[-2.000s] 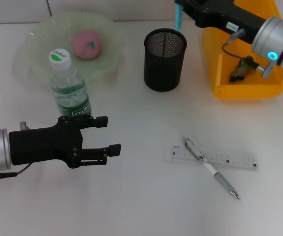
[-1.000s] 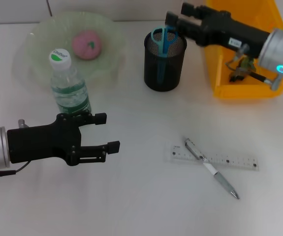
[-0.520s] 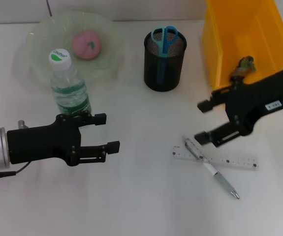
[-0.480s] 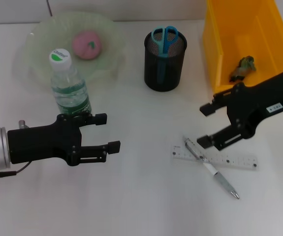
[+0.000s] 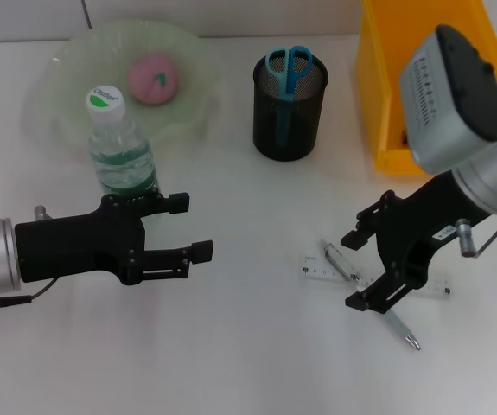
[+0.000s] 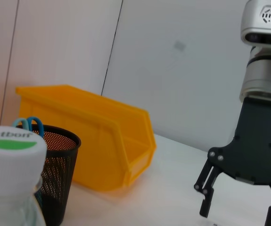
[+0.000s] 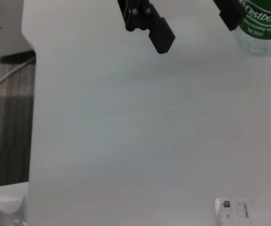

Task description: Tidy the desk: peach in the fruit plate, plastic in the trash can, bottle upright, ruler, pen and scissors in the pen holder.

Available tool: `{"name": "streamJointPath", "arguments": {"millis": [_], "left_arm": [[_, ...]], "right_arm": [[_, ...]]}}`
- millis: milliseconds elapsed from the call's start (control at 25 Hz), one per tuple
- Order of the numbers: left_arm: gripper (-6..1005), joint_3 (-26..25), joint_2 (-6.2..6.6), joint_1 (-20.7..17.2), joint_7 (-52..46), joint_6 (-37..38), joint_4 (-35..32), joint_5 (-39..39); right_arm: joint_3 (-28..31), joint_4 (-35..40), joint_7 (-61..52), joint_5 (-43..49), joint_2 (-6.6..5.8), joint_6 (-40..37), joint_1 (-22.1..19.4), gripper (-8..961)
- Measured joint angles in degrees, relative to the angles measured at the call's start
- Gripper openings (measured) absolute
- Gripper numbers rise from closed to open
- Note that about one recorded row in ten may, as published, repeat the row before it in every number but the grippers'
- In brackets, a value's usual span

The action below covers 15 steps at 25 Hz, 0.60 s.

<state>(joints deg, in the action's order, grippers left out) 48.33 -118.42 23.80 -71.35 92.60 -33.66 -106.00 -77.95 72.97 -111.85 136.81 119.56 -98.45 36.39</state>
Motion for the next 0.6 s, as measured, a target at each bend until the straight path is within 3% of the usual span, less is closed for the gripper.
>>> {"name": "streamJointPath", "arguments": {"millis": [600], "left_arm": [[844,0.01,-0.03,0.28,-0.01,-0.02,0.09,0.12]], "right_arm": [[-13.71,-9.31,-3.37,-0.46,0.06,17.75,2.60,750]]}}
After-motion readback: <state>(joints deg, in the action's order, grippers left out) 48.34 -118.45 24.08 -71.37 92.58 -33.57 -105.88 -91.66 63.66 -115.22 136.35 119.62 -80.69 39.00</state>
